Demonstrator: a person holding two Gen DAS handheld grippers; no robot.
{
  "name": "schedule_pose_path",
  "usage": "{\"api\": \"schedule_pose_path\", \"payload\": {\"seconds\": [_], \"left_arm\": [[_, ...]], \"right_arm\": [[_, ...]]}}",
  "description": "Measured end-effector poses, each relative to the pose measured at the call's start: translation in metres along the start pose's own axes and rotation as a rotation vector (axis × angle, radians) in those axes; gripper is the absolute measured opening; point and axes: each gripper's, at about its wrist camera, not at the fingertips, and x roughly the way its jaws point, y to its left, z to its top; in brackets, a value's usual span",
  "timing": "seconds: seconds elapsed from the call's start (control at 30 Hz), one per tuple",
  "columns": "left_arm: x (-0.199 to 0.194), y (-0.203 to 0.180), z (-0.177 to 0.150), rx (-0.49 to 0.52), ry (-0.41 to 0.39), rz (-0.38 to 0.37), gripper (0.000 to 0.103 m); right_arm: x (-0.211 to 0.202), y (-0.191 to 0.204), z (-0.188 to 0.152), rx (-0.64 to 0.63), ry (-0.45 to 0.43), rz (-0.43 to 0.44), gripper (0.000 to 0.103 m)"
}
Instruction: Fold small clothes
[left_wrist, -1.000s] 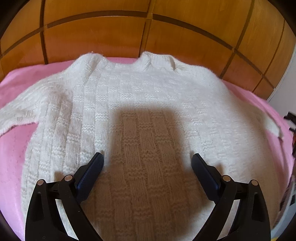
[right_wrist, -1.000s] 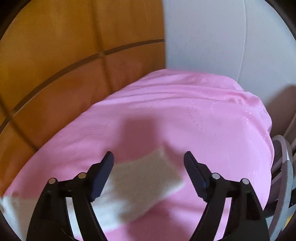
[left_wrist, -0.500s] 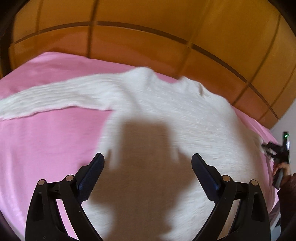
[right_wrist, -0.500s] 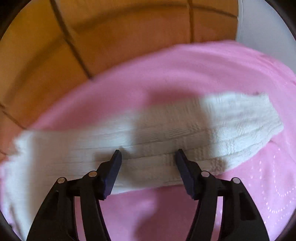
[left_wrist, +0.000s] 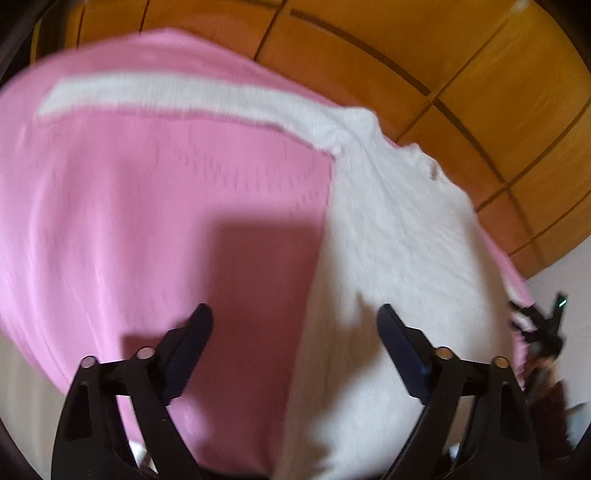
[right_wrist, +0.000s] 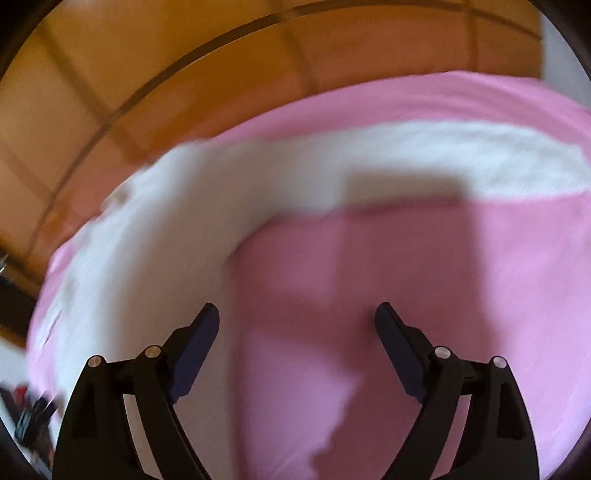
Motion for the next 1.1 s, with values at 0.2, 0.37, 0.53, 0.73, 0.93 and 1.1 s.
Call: {"api": "schedule_pose_path", "payload": {"seconds": [0.2,0.37,0.53,0.73,0.93,1.1], "left_arm": [[-0.008,0.002,-0.032,0.046,0.052,-0.098,0.065],[0.001,-0.005,-0.047,0.084,0.106,-0.144,0.014],[-0.009,-0.012,-0.05,0.147,0.071,-0.138,0.007],[-0.026,-0.007,-0.059,0.157,0.078,-0.143,0.005],[-0.014,-0.005,-0.063,0.168,0.14,-0.093,0.007],[-0.03,-0.008,-0.033,0.12,0.04,-0.062,0.061]], "right_arm": [[-0.021,0.042,-0.08,-0.081,0.079,0.139,0.084],[-0.028,0.061,-0.121,-0.149,0.129,0.147,0.054],[-0.04,0.068,-0.13,-0.166,0.138,0.134,0.01],[-0.063,0.058,-0.144,-0.176,0.146,0.157,0.009],[-0.052,0.038,-0.155,-0.147,0.213,0.138,0.01],[-0.07,0.016,-0.131,-0.088,0.138,0.141,0.045]]}}
